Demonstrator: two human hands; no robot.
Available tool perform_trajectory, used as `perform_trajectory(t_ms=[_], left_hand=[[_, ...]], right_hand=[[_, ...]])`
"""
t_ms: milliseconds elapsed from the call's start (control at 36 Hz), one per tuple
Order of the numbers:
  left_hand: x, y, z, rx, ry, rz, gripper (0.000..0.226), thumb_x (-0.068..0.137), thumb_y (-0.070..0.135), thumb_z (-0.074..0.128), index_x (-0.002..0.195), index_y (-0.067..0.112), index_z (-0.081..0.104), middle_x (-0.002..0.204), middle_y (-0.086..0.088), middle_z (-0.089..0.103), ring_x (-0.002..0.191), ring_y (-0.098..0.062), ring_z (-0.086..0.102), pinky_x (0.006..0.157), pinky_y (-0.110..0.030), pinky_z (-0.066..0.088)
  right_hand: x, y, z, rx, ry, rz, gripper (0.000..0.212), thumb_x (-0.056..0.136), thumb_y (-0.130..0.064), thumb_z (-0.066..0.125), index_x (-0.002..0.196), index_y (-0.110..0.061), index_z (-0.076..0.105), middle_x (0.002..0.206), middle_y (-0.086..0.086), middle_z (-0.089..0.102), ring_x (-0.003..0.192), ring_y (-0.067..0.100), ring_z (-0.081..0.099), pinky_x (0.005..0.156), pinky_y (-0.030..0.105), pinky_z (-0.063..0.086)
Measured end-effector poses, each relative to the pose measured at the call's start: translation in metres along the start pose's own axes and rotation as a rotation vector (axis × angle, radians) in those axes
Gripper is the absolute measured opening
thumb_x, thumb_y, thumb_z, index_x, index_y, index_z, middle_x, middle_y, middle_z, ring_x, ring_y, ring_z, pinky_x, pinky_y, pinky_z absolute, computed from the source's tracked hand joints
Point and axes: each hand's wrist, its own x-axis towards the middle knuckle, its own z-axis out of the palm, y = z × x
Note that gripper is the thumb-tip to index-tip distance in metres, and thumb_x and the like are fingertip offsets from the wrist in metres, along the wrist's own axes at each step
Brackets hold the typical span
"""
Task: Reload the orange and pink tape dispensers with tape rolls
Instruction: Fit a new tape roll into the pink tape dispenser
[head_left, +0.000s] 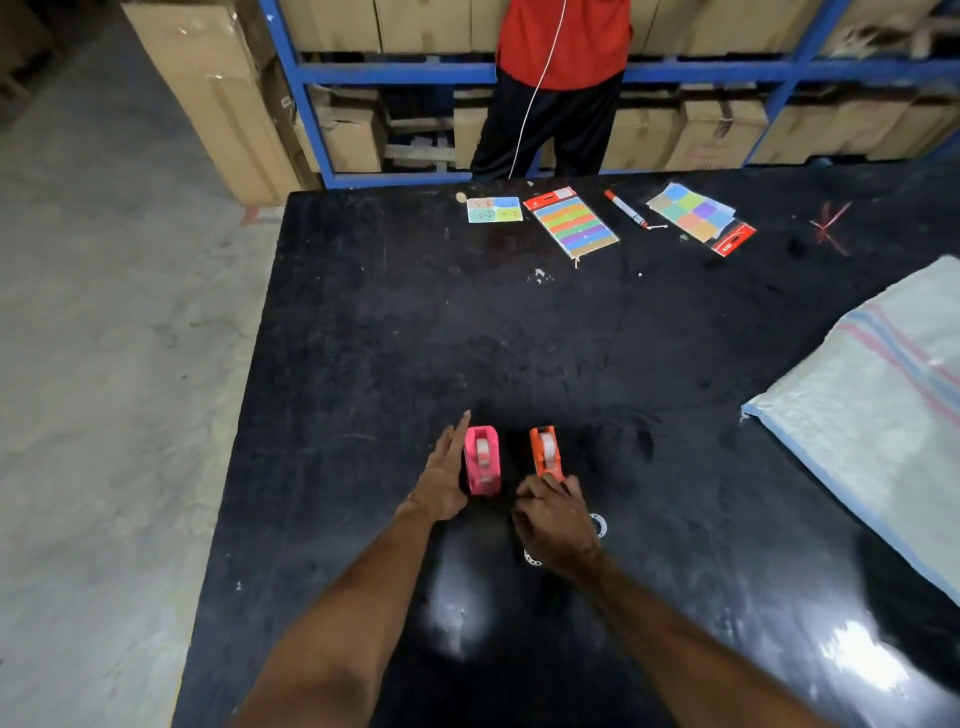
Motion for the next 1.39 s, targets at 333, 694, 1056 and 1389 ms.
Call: perform_trajectory(t_ms=[333, 694, 1056, 1389], left_hand=[[-0.081, 0.039, 0.065, 0.251, 0.176, 0.24, 0.048, 0.083, 0.015, 0.049, 0.13, 0.027, 0.05, 0.13, 0.007, 0.045, 0.106, -0.021, 0.059, 0.097, -0.038, 0.051], [-0.073, 0.057, 0.12, 0.488, -0.089, 0.229, 0.047, 0.091, 0.008, 0.054, 0.137, 0.019, 0.048, 0.146, -0.004, 0.034, 0.129, -0.029, 0.04, 0.106, -0.039, 0.044], [-0.07, 0.019, 0.065, 0.396, 0.026, 0.239, 0.047, 0.09, 0.016, 0.057, 0.136, 0.018, 0.049, 0.139, -0.002, 0.051, 0.131, -0.022, 0.045, 0.113, -0.029, 0.033], [-0.07, -0.038, -0.083, 0.353, 0.263, 0.253, 0.037, 0.084, 0.016, 0.068, 0.121, 0.012, 0.064, 0.122, -0.008, 0.063, 0.117, -0.028, 0.058, 0.104, -0.038, 0.045]], right_hand=[[-0.064, 0.064, -0.018, -0.15, -0.069, 0.347, 0.031, 0.081, -0.03, 0.058, 0.108, -0.017, 0.062, 0.104, 0.006, 0.06, 0.094, 0.029, 0.058, 0.077, 0.044, 0.045], [-0.078, 0.063, -0.016, 0.009, -0.349, 0.351, 0.052, 0.09, -0.02, 0.06, 0.139, -0.022, 0.044, 0.135, 0.006, 0.043, 0.121, 0.028, 0.05, 0.089, 0.039, 0.053], [-0.055, 0.061, -0.033, 0.066, -0.291, 0.271, 0.05, 0.084, -0.035, 0.06, 0.127, -0.014, 0.046, 0.124, 0.005, 0.055, 0.113, 0.024, 0.059, 0.087, 0.035, 0.05], [0.034, 0.007, -0.064, 0.135, -0.172, 0.228, 0.048, 0.08, -0.034, 0.063, 0.122, -0.015, 0.049, 0.119, 0.006, 0.055, 0.101, 0.034, 0.063, 0.076, 0.037, 0.047]])
